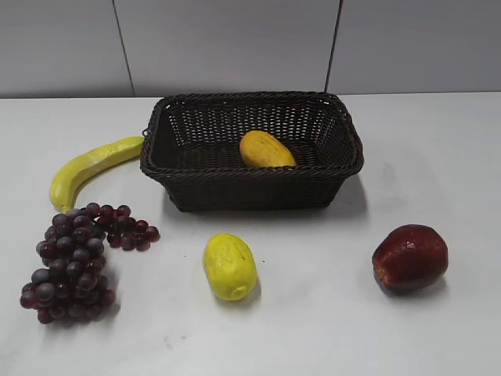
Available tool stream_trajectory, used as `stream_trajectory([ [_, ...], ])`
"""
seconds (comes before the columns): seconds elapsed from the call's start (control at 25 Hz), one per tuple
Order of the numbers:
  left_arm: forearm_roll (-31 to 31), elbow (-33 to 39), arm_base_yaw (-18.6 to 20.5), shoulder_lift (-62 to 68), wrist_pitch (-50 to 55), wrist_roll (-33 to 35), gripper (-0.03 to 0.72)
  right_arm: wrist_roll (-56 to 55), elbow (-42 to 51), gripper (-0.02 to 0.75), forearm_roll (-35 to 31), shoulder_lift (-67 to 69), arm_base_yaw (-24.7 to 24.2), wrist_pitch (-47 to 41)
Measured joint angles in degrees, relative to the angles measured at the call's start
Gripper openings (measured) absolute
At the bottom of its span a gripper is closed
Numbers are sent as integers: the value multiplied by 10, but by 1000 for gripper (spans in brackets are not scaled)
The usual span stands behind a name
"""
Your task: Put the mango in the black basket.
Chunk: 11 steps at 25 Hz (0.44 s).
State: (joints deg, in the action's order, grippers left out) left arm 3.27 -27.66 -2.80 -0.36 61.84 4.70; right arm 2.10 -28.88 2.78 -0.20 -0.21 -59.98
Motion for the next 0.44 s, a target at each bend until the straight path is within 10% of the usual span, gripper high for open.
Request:
stream_trajectory([
  [0.44, 0, 0, 0, 0, 0, 0, 201, 0, 0, 589, 0, 0, 0, 0],
])
